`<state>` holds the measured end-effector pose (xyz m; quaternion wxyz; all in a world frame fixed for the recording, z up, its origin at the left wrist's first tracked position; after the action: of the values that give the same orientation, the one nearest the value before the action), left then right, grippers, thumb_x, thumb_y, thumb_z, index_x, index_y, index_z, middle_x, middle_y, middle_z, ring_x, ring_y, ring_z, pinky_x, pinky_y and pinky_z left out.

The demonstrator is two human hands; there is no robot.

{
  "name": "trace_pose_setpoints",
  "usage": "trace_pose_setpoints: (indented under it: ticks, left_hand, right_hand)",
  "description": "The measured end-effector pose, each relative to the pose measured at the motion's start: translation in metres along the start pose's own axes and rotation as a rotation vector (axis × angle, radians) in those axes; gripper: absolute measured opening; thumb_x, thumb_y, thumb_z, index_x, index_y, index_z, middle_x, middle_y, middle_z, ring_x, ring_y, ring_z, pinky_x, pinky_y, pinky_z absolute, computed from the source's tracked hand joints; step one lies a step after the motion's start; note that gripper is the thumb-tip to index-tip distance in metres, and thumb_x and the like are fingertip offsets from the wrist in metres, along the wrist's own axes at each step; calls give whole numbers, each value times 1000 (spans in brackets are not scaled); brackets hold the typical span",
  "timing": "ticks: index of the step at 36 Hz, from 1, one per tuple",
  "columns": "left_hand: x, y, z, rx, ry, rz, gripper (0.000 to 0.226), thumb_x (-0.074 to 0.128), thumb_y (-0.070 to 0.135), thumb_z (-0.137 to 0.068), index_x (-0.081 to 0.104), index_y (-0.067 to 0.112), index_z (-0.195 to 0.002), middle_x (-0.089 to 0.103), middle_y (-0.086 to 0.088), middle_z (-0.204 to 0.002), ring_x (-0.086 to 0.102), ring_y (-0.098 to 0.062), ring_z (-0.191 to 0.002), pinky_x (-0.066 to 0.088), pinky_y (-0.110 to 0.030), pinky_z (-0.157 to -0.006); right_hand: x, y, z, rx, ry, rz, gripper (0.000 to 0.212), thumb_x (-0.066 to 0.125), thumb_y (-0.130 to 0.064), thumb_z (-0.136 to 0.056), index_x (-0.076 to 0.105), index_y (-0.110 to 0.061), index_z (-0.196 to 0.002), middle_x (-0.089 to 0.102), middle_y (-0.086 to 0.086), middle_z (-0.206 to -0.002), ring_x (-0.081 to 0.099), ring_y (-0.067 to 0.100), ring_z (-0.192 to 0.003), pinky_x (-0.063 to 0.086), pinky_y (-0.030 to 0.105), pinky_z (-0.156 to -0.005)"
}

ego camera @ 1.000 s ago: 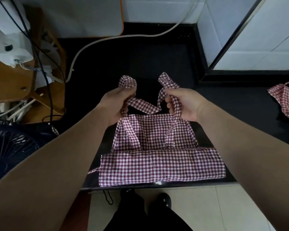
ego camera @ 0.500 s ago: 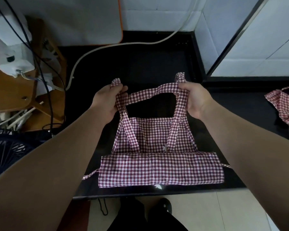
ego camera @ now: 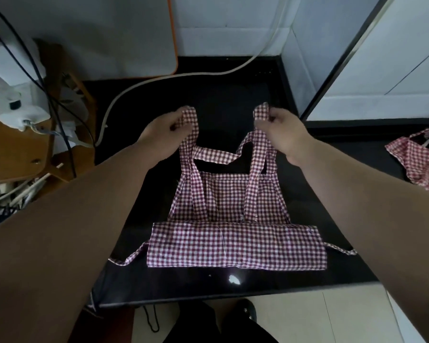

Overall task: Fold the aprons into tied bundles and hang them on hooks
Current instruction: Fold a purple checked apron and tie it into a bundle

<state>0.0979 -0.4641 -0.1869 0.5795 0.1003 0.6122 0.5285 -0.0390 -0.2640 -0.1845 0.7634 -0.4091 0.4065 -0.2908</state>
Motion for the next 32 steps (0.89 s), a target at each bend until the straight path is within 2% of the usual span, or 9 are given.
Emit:
trace_pose_setpoints:
  ticks: [4,9,13,19,23,26,28,30,32]
  left_hand:
    - [3,-19,11,-124,125,-211,57,48,43,-95,34,24,-147,37,-6,-149,43,-27,-130,44,-44,-101]
    - [36,-28,56,53,26,-252,44,50,31,-97,46,22,-140,45,-3,-143,45,-21,-129,38,-32,-99]
    - [60,-42,96,202,-13,-348,46,46,38,-93,56,16,-133,53,-7,-135,47,-27,-125,39,-40,-102]
    - [84,-78,147,409,-52,-469,42,45,47,-91,64,21,-119,61,-6,-117,56,-29,-103,49,-49,-85]
    - [90,-88,159,494,-216,-500,55,18,51,-102,58,23,-128,62,-5,-125,58,-30,-116,42,-62,-98]
    - [95,-89,162,370,-375,-628,99,-18,77,-77,24,27,-151,19,11,-156,11,-10,-144,0,-47,-118]
    - [96,-93,170,294,-480,-794,110,-20,88,-59,-9,29,-151,-17,18,-151,-19,-4,-139,-16,-41,-116]
    - [98,-92,177,280,-522,-900,113,7,93,-61,-26,26,-146,-29,13,-150,-27,-9,-139,-17,-46,-115]
    - [100,-91,184,258,-550,-968,117,30,88,-66,-34,23,-139,-36,11,-147,-32,-13,-137,-17,-50,-115]
  right_hand:
    - [-3,23,15,-6,59,271,63,56,-32,-92,30,-12,-146,55,8,-130,56,24,-115,45,37,-100]
    - [3,55,53,17,-29,294,55,53,-32,-95,35,-15,-144,55,8,-130,54,23,-118,41,33,-102]
    - [7,75,92,-84,-68,476,46,54,-36,-94,47,-16,-134,57,6,-129,54,20,-116,39,25,-94]
    - [10,107,134,-352,-293,878,66,47,-68,-77,59,-18,-117,56,2,-119,55,21,-106,45,40,-94]
    - [17,124,148,-415,-336,1034,55,30,-48,-93,63,-15,-121,58,11,-124,58,31,-111,45,45,-97]
    - [21,134,156,-383,-470,1198,89,-11,-65,-82,29,-21,-148,26,6,-155,24,27,-142,9,36,-117]
    - [17,139,160,-298,-559,1209,81,8,-72,-87,7,-24,-152,1,1,-160,1,24,-147,-8,32,-114]
    - [16,140,163,-297,-623,1270,96,37,-76,-82,-3,-25,-152,-11,2,-160,-6,26,-147,-11,35,-114]
    - [17,141,167,-324,-640,1331,103,47,-75,-78,-6,-24,-152,-12,4,-160,-5,27,-147,-9,37,-115]
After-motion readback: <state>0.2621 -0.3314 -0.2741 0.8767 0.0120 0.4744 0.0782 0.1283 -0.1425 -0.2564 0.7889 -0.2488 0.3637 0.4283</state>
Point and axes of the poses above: each hand's wrist, its own z-axis away from the middle knuckle, its own x-axis out of the palm, y = z × x, the point moved 3 cm from there along -z, towards the middle knuckle
